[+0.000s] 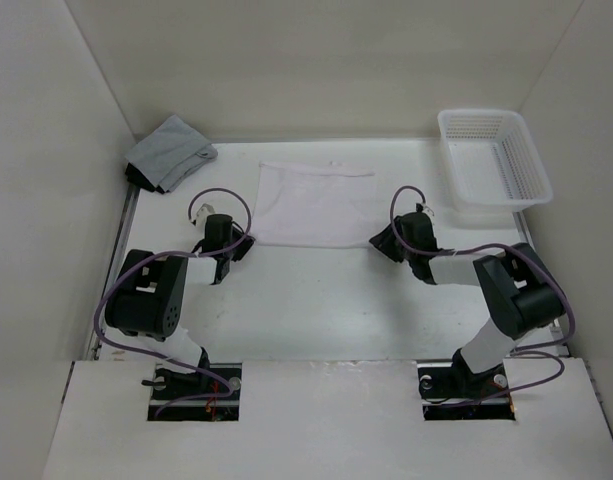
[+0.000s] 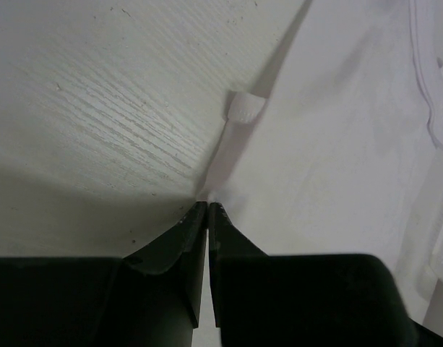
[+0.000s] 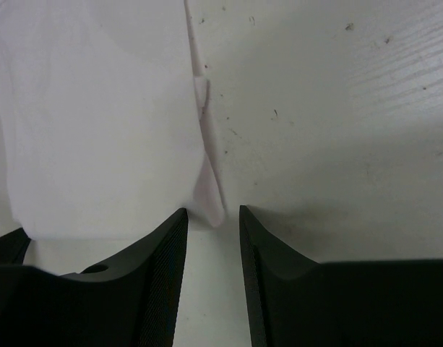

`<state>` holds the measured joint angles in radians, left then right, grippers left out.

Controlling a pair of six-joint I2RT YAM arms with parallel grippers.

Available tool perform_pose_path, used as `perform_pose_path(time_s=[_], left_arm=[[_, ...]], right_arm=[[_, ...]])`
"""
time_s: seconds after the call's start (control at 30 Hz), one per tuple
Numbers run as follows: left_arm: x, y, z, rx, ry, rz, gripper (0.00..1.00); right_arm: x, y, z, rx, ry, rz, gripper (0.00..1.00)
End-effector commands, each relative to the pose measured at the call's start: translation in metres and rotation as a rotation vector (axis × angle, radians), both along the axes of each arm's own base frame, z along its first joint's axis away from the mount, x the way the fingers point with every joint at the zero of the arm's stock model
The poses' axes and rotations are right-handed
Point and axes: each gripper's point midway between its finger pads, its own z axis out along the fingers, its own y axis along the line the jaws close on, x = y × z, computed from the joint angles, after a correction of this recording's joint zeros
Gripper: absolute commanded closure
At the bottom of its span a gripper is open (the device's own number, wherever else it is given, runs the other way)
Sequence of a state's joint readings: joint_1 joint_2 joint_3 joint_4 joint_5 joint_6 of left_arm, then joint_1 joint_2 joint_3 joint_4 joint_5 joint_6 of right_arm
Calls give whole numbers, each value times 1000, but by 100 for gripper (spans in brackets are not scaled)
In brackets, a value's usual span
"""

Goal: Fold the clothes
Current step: Fold the tank top

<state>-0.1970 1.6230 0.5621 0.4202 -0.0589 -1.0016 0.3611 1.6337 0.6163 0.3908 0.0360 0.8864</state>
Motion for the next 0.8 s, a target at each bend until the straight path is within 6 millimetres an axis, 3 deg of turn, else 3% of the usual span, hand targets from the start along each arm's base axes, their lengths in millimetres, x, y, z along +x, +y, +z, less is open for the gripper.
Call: perform_pose_path(time_s=[0.0,0.1,0.37,0.6,0.7,0.77], left_arm=[[7,-7,7,-31,-42,-13,97],[7,-7,6,-35,-43,-14,97],[4,-2,10,-38,-52,0,99],[6,-2,14,-41,-67,-3,100],[6,-5,28,-51,-109,-10,100],[4,-7,48,-61,-158,-19,100]], right_arm=[[13,6,3,53,-25,-15,61],[12,8,0,84,-18,-20,67],[6,6,0,84,8,-17,67],[9,5,-3,86,0,-28,89],[12,5,9,98,-53,-32,94],[9,3,30,101,-114,-24,96]])
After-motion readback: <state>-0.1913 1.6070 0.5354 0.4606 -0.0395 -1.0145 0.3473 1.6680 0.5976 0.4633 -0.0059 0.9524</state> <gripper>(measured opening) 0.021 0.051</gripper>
